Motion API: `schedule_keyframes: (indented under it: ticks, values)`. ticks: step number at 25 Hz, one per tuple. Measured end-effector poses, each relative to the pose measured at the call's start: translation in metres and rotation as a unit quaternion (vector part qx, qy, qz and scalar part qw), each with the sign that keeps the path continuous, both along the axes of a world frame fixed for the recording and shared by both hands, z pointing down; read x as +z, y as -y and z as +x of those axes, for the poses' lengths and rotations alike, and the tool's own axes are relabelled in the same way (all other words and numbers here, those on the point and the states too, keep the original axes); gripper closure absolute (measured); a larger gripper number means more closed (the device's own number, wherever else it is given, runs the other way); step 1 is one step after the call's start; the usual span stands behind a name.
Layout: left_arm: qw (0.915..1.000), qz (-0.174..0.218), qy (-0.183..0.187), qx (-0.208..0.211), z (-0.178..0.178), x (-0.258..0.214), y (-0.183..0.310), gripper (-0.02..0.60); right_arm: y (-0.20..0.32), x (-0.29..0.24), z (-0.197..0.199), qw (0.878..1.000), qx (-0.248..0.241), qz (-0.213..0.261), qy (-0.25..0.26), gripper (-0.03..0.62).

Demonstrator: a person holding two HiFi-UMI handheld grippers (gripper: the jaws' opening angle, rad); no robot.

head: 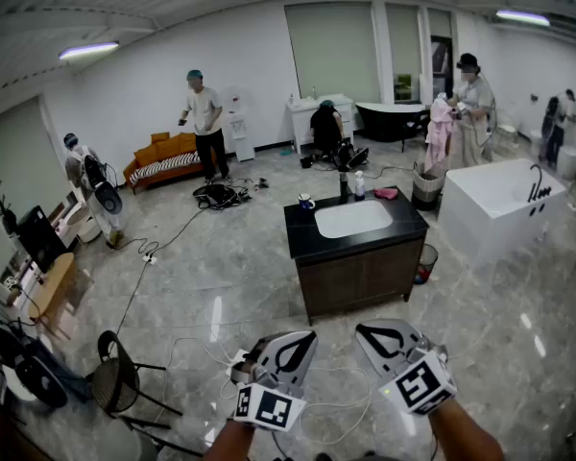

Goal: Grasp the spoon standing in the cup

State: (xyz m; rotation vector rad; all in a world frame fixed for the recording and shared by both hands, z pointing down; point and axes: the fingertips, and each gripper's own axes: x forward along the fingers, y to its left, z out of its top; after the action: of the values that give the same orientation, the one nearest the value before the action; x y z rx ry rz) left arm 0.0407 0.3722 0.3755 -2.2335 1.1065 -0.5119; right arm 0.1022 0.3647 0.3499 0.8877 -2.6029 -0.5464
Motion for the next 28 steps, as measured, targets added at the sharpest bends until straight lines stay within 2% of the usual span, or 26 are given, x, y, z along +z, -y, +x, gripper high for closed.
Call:
schedule_keyframes:
  ticks: [18, 28]
  values:
    - [0.9999, -0.012, 0.006, -0.003, 0.005, 0.007, 0.005, 0.580, 0.006, 0.011, 0.006, 1.000, -0.002, -0.024, 0.009, 0.562]
    - [0.9994, -0.022, 0.015, -0.023, 0.040, 0.018, 0.021, 0.580, 0.021, 0.013, 0.048, 0.999, -0.010, -0.029, 0.031, 0.562]
